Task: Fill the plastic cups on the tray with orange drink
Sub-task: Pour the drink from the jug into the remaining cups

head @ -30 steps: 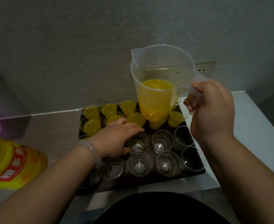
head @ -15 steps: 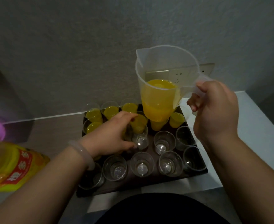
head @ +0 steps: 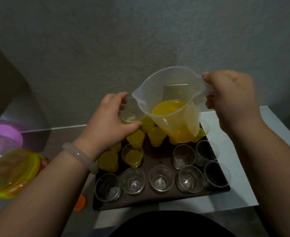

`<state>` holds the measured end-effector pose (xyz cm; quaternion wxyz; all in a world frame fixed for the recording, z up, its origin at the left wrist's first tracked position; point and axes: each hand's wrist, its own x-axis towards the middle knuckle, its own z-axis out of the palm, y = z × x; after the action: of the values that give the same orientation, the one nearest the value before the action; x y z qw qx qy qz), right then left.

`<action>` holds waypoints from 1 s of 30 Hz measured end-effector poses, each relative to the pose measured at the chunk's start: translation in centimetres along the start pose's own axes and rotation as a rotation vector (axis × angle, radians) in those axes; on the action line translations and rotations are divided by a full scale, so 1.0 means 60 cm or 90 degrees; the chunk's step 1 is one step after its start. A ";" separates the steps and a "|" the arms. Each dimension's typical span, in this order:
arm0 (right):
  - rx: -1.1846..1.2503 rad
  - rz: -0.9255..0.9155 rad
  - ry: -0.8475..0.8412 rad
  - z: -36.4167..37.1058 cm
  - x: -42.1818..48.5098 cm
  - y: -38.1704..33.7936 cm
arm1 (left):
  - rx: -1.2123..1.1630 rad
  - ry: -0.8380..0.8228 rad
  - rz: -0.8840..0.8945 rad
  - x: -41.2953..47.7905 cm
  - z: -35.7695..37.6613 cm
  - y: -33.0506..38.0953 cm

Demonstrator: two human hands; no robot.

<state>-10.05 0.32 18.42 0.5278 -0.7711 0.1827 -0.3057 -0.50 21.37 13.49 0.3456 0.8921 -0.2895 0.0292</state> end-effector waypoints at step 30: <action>-0.534 -0.160 -0.186 0.078 0.017 -0.102 | 0.081 -0.070 -0.019 -0.029 0.006 -0.031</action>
<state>-6.40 5.30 23.18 0.1491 -0.9693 0.1190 -0.1550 -0.99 23.09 11.66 0.2720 0.9168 -0.2924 -0.0068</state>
